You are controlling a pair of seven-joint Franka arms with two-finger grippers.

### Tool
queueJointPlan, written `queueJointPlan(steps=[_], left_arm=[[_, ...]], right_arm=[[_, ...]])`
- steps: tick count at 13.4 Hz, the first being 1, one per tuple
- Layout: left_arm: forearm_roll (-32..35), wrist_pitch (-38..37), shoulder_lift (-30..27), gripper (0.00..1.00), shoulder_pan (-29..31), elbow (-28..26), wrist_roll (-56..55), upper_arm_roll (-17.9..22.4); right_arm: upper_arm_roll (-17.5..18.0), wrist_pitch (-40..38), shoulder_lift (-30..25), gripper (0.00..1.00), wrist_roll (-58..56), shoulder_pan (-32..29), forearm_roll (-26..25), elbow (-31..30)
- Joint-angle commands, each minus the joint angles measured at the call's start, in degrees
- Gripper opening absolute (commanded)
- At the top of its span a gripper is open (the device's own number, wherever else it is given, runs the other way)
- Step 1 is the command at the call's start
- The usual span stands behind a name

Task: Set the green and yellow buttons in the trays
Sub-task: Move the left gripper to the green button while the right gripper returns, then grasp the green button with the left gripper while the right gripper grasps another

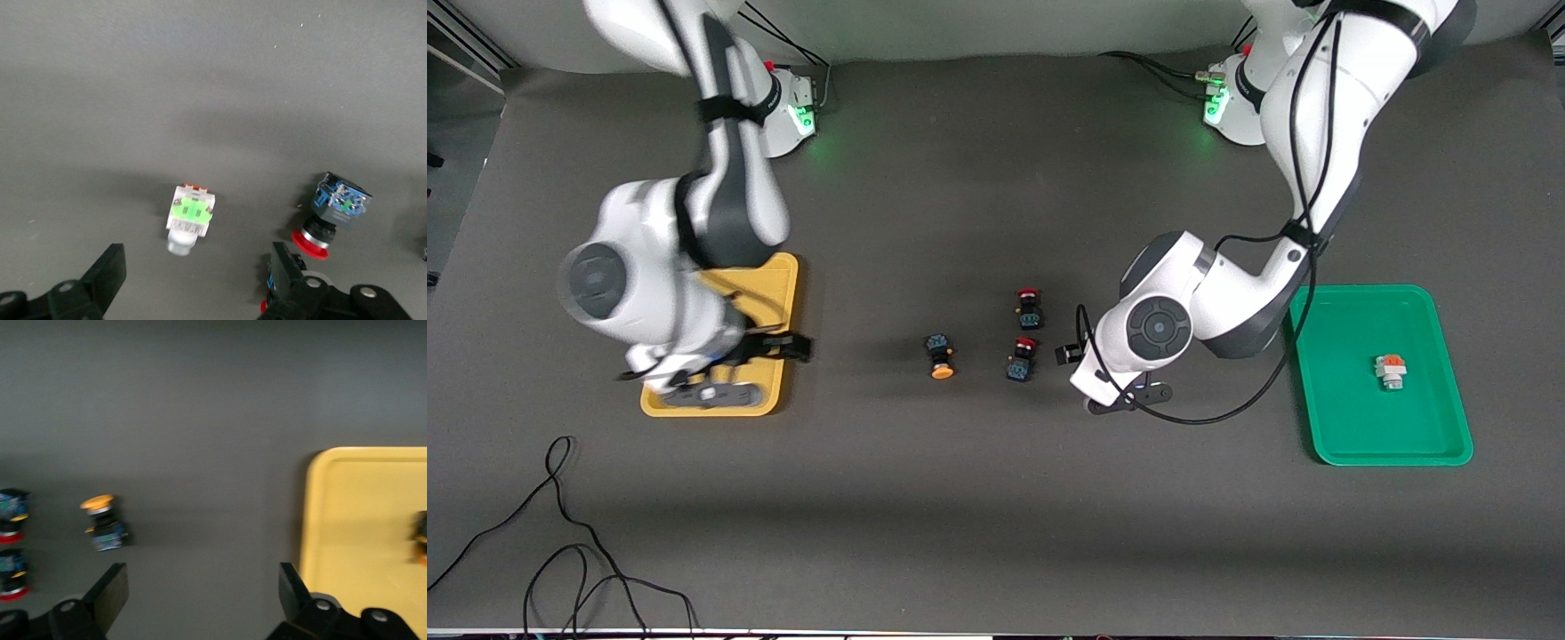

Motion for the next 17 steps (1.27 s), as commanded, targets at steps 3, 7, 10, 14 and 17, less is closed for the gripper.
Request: queueJointPlan(steps=[3,7,10,14,17], left_arm=[[2.97,6.61,1.26,0.98,-1.42,-5.36,-0.8,0.84],[7.38,9.15,2.14,0.98,-1.6,-8.87,-1.23,1.63],[7.38,10.13,2.14,0.92,-1.69,-9.32,-1.41,1.72],[7.47,10.13,2.14,0.0,-2.65,-9.23,-2.46,2.42],[7.47,10.13,1.96,0.0,-2.74,-9.23,-2.99,2.42]], right_arm=[[9.06,5.18,5.08,1.0,10.79,1.76,2.75,3.83],[11.45,10.28,8.6,1.0,10.29,1.93,2.84,2.96],[14.97,19.31,11.5,1.0,10.29,1.85,2.84,-0.72],[17.61,27.15,16.59,1.0,10.29,0.97,2.93,-0.91],[18.75,30.41,18.88,1.0,10.29,0.97,6.43,-1.26]])
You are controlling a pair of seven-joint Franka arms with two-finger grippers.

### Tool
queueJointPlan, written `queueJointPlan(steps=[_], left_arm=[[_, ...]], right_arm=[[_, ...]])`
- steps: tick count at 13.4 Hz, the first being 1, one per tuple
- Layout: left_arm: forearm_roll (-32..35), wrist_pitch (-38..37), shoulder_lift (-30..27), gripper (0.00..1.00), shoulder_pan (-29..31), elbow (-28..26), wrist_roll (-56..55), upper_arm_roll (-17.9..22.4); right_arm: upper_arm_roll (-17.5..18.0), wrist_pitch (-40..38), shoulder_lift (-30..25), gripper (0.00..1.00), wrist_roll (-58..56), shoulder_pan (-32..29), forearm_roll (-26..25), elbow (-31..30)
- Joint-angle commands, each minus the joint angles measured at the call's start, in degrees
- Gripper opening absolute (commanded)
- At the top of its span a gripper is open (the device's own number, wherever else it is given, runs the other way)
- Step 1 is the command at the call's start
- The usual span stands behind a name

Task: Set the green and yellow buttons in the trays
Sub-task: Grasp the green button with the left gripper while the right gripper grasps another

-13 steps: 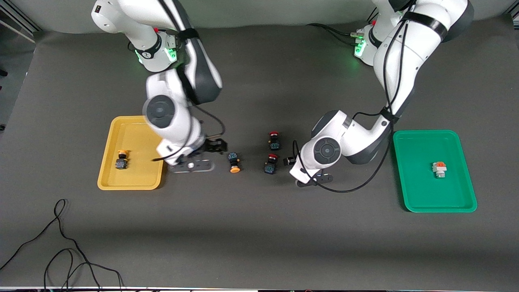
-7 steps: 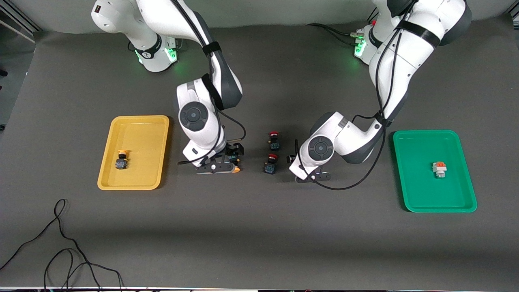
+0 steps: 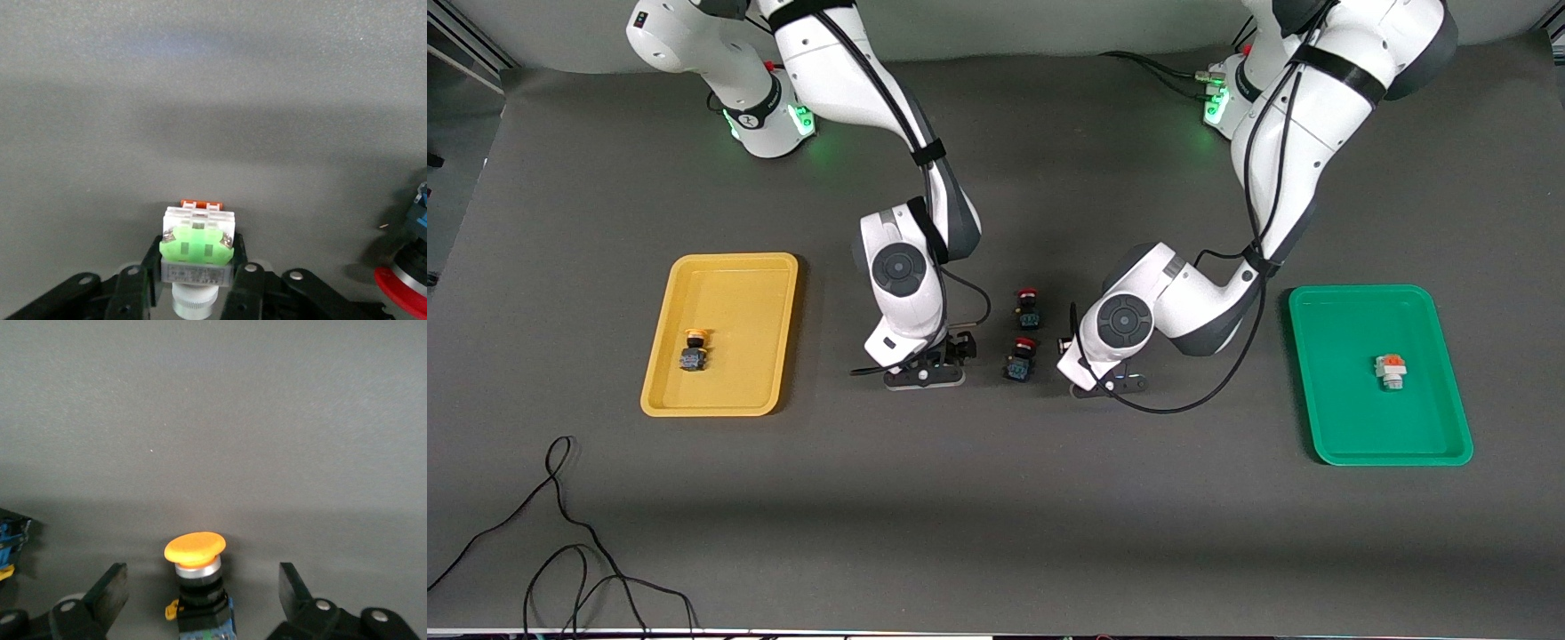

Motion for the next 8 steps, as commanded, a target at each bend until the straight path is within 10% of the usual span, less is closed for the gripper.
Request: queueJointPlan(steps=[1,2,5,8], left_arm=[[0.89,0.08,-1.34,0.0,-1.13,-0.58,-1.93,1.11],[0.8,-1.31,-2.39,0.0,-0.43,-0.32,-1.67,1.11],[-0.25,-9.65,-7.74,0.0,1.07,1.43,-1.93,0.4],[-1.49,-19.39,-14.24,0.0,1.33,4.5,0.77,0.4]], right_arm=[[0.9,2.58,1.26,1.0,0.17,-0.38,2.37,0.35],[0.9,2.59,1.43,0.97,0.17,-0.47,2.37,0.35],[0.9,2.41,1.43,0.26,0.17,-0.56,2.37,0.35],[0.9,2.06,1.08,0.2,-0.44,-0.91,2.37,0.44]])
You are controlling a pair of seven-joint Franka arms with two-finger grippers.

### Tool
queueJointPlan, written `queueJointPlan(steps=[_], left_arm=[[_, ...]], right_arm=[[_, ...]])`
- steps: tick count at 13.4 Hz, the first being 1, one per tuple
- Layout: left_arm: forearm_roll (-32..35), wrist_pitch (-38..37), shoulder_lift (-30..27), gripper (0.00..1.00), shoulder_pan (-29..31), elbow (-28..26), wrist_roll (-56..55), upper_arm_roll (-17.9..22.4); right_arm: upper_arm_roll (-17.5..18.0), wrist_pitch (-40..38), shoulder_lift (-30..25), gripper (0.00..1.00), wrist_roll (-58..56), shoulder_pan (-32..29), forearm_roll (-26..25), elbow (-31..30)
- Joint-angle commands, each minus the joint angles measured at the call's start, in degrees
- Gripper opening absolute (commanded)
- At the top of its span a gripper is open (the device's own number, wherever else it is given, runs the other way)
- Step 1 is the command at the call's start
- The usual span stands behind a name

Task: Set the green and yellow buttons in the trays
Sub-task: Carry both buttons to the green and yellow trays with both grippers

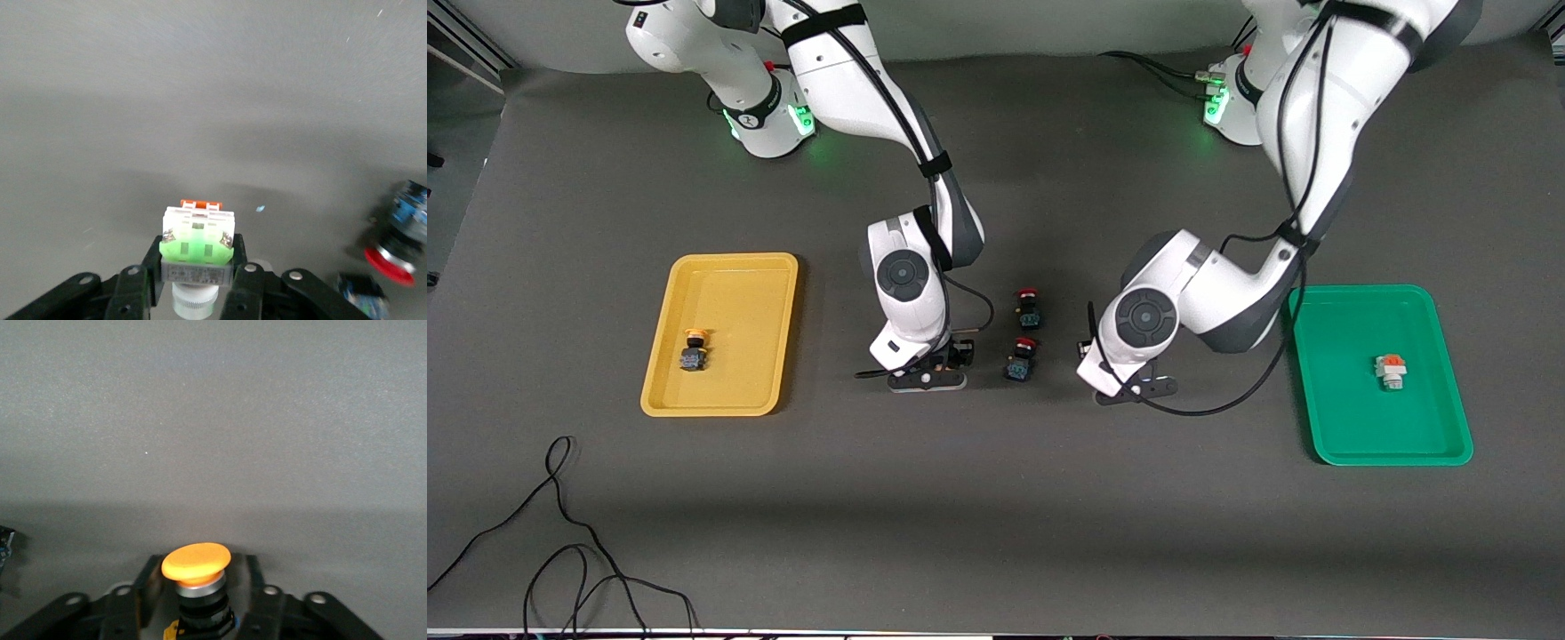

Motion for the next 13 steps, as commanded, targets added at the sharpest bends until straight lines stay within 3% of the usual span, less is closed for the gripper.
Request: queueJointPlan(steps=[1,3,6,8,10,13], left_arm=[[-1.33,-11.37,-6.35,0.0,-0.04,3.68,3.74,0.45],[-2.21,-25.42,-7.06,0.0,2.14,12.54,8.49,0.19],[-4.24,-38.56,-7.32,0.0,7.15,23.02,17.09,0.1],[-4.33,-40.78,-8.64,0.0,12.15,25.32,24.2,0.27],[-4.41,-40.7,-9.61,0.0,18.21,25.07,32.2,0.27],[-4.15,-39.56,-8.91,0.0,25.77,24.28,43.02,0.71]], right_arm=[[0.24,-0.13,-0.7,0.18,-0.62,-0.58,1.02,0.36],[-0.11,-1.44,-2.1,0.17,-0.62,-0.58,1.02,0.71],[-3.43,-14.41,-7.11,0.17,0.17,-0.49,0.93,5.35],[-7.39,-21.9,-10.35,0.17,-0.61,-0.49,0.76,8.0],[-11.78,-24.99,-13.61,0.17,-5.24,-0.49,0.23,6.26],[-24.41,-28.25,-16.34,0.17,-20.17,0.39,-0.12,-0.84]])
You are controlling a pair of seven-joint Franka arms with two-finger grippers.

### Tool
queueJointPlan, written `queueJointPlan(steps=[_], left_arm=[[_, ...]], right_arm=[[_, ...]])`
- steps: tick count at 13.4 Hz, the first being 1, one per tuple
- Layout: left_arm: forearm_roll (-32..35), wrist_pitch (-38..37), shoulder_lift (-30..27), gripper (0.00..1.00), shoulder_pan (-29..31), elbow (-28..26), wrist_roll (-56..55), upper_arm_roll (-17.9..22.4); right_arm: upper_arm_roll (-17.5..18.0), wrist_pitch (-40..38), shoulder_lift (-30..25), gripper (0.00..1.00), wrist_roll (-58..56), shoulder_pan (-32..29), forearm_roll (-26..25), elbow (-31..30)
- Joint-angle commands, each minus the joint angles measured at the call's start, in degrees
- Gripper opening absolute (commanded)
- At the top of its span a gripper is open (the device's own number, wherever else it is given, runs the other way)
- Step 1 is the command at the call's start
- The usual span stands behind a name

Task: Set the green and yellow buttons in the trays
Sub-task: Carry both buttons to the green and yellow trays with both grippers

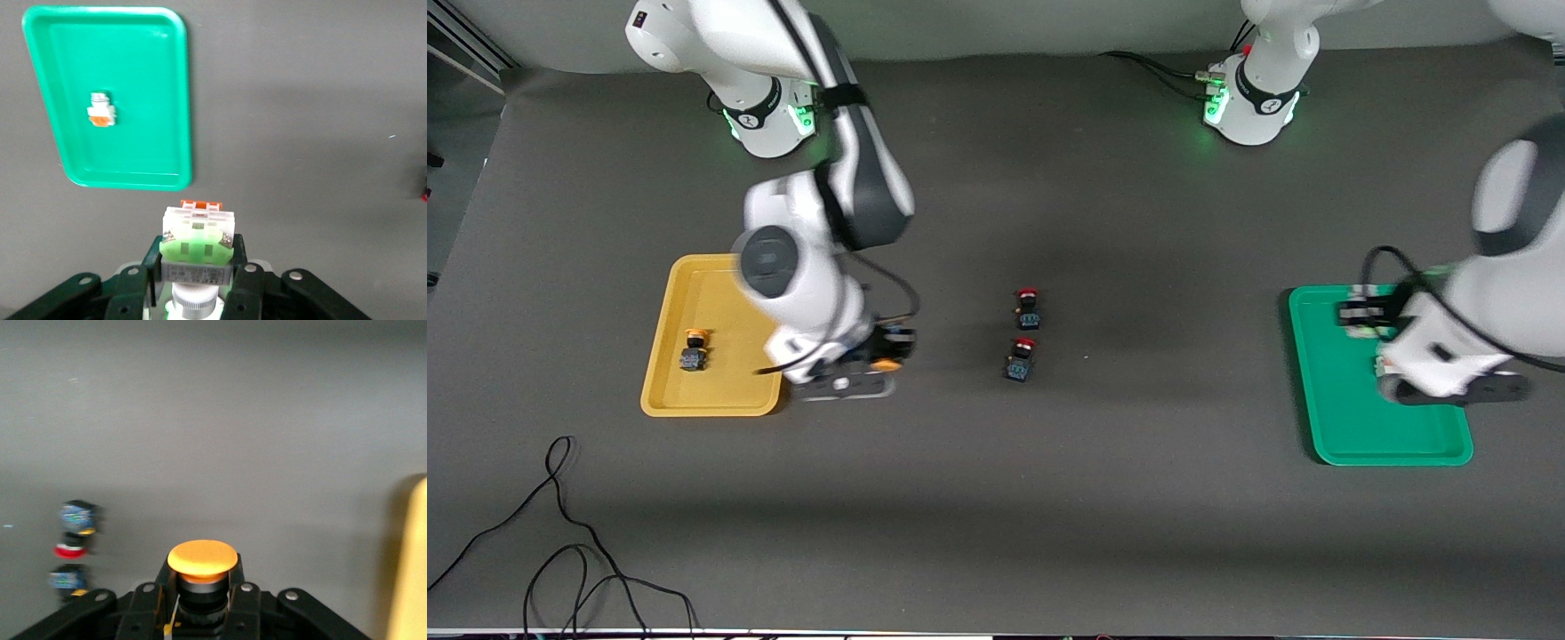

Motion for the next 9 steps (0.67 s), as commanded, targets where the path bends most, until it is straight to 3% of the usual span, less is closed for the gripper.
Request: queueJointPlan(steps=[1,3,4,6,9], left_arm=[[-0.45,1.28,0.34,0.0,6.18,-1.83,8.58,-0.1],[0.0,6.88,0.34,0.0,10.32,-7.35,12.29,-0.01],[0.0,10.13,0.34,0.0,12.08,-10.95,12.48,-0.01],[0.35,17.6,0.26,0.0,13.58,-17.72,12.57,0.16],[1.84,29.9,0.17,0.0,14.73,-27.83,12.48,0.34]], right_arm=[[-9.73,-0.68,-3.74,0.18,-14.36,0.84,-0.06,-9.32],[-16.68,0.1,-3.84,0.18,-25.44,0.75,-0.06,-14.42],[-17.84,1.59,-3.84,0.18,-29.76,-0.03,0.55,-17.32],[-17.68,9.65,-3.84,0.18,-35.84,-1.79,2.38,-25.04],[-14.01,16.01,1.4,0.18,-44.99,-3.46,14.84,-30.96]])
